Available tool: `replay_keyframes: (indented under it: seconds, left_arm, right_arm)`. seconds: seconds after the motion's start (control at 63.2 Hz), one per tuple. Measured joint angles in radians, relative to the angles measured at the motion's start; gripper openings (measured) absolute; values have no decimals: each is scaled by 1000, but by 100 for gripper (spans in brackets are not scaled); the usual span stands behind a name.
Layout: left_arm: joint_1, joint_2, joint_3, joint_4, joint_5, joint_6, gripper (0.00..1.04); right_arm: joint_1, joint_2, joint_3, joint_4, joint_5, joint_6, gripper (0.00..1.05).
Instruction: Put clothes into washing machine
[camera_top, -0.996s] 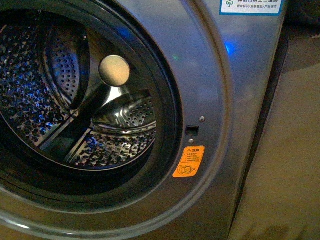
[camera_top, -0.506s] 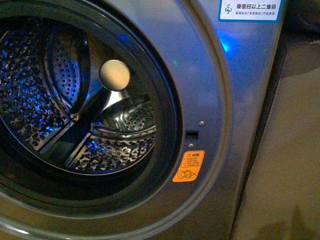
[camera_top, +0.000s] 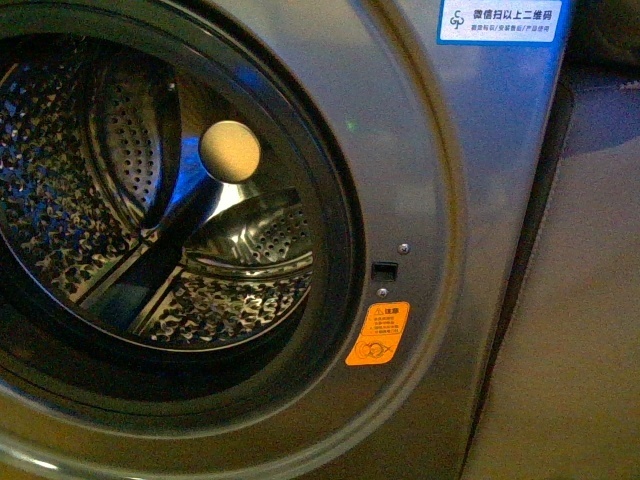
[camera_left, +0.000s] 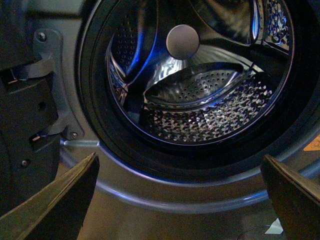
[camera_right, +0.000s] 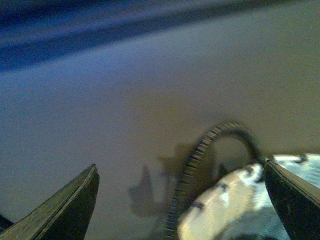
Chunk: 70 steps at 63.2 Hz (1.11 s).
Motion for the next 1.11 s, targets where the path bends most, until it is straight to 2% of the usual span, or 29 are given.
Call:
replay_keyframes:
  seconds: [0.142, 0.285, 0.411, 0.696, 0.933, 1.107]
  left_arm:
    - [0, 0, 0, 0, 0, 0, 98]
    - [0, 0, 0, 0, 0, 0, 98]
    - [0, 0, 0, 0, 0, 0, 98]
    - [0, 0, 0, 0, 0, 0, 98]
    - [0, 0, 0, 0, 0, 0, 98]
    - [0, 0, 0, 0, 0, 0, 98]
  right_arm:
    - [-73, 285, 237, -260, 75, -213, 97]
    - [-103, 520, 372, -368, 177, -364, 97]
    - [-112, 700, 429, -358, 239, -412, 97]
    - [-142, 1034, 612, -294, 373, -411, 97]
    - [-166, 1204, 697, -294, 435, -430, 97]
    - [-164, 1281, 715, -274, 436, -436, 97]
